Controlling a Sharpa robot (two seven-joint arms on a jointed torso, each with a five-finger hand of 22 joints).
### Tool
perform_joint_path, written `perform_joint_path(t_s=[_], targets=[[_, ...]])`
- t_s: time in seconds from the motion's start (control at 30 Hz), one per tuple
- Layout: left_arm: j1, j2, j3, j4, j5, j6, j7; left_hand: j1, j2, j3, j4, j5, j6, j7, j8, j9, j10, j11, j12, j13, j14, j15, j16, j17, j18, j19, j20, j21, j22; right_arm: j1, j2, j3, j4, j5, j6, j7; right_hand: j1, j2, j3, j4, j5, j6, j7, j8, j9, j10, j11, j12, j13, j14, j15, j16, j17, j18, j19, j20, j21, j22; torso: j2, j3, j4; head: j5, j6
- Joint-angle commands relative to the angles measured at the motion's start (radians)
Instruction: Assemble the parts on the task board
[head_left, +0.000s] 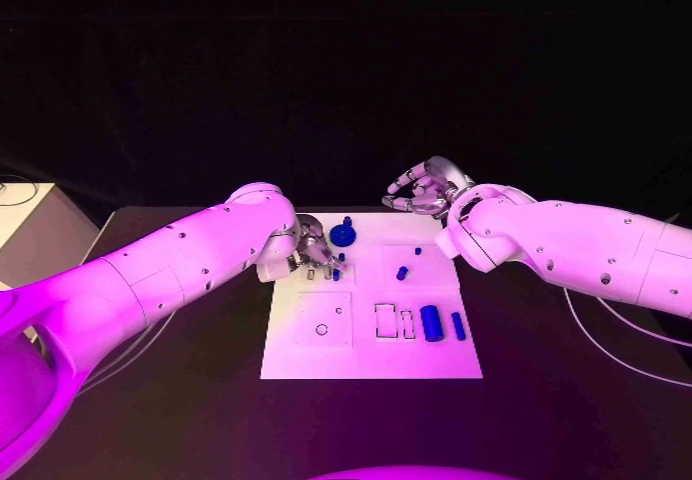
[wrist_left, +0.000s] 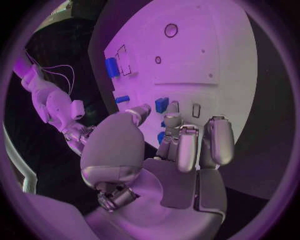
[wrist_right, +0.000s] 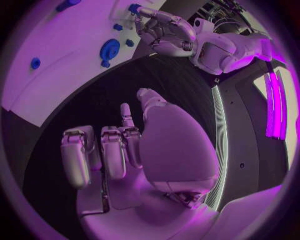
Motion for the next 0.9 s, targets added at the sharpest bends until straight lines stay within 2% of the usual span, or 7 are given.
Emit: perform_joint_path(t_s=[0.03, 0.3, 0.67, 0.9], targets=[[0.0, 0.007, 0.0, -0.006, 0.007, 0.018, 0.001, 0.012, 0.0, 0.009, 0.0, -0.003, 0.004, -0.006, 0.008, 0.005, -0.005, -0.003, -0.005, -0.001, 0.079, -0.005, 0.003, 0.205, -0.008, 0.006, -0.002, 0.005, 0.001, -0.001, 0.001, 0.0, 0.0, -0.011, 0.015, 0.002, -0.008, 0.001, 0.006, -0.001, 0.005, -0.006, 0.002, 0.001, 0.002, 0.049, -0.002, -0.004, 0.213, 0.103, -0.001, 0.002, 0.259, -0.002, 0.097, -0.004, -0.006, 0.252, 0.0, 0.0, 0.0009, 0.0, -0.003], [-0.002, 0.016, -0.001, -0.016, 0.011, 0.018, 0.002, 0.022, 0.0, 0.019, -0.002, -0.003, 0.002, -0.007, 0.012, 0.012, -0.006, -0.004, -0.005, -0.002, 0.08, -0.006, 0.003, 0.207, -0.008, 0.006, -0.003, 0.005, 0.001, -0.001, 0.002, 0.0, 0.0, -0.011, 0.016, 0.001, -0.011, 0.002, 0.008, -0.001, 0.005, -0.007, 0.002, 0.002, 0.002, 0.049, -0.002, -0.004, 0.213, 0.103, -0.001, 0.002, 0.259, -0.002, 0.097, -0.003, -0.005, 0.252, 0.001, 0.001, -0.0008, -0.001, -0.006], [-0.002, 0.018, -0.002, -0.027, 0.018, 0.024, 0.005, 0.038, 0.0, 0.04, -0.007, -0.003, -0.004, -0.007, 0.017, 0.023, -0.01, -0.005, -0.009, -0.008, 0.079, -0.007, 0.003, 0.206, -0.008, 0.005, -0.004, 0.005, 0.001, -0.001, 0.003, 0.0, 0.0, -0.012, 0.019, -0.001, -0.011, 0.002, 0.008, -0.001, 0.005, -0.007, 0.002, 0.002, 0.003, 0.05, -0.002, -0.003, 0.213, 0.103, -0.001, 0.002, 0.258, -0.002, 0.097, -0.003, -0.006, 0.252, -0.001, 0.0011, 0.0009, -0.005, -0.011], [-0.003, 0.018, -0.002, -0.025, 0.028, 0.036, 0.005, 0.078, 0.002, 0.109, -0.036, -0.002, -0.003, -0.015, 0.037, 0.055, -0.015, -0.012, -0.013, -0.013, 0.079, -0.013, 0.002, 0.206, -0.008, 0.003, -0.009, 0.006, 0.003, -0.001, 0.004, 0.0, -0.002, -0.012, 0.021, -0.002, -0.013, 0.002, 0.009, -0.001, 0.004, -0.007, 0.002, 0.002, 0.003, 0.049, -0.002, -0.004, 0.213, 0.103, -0.001, 0.002, 0.258, -0.002, 0.097, -0.003, -0.006, 0.252, -0.001, 0.0013, 0.0007, -0.003, -0.011]])
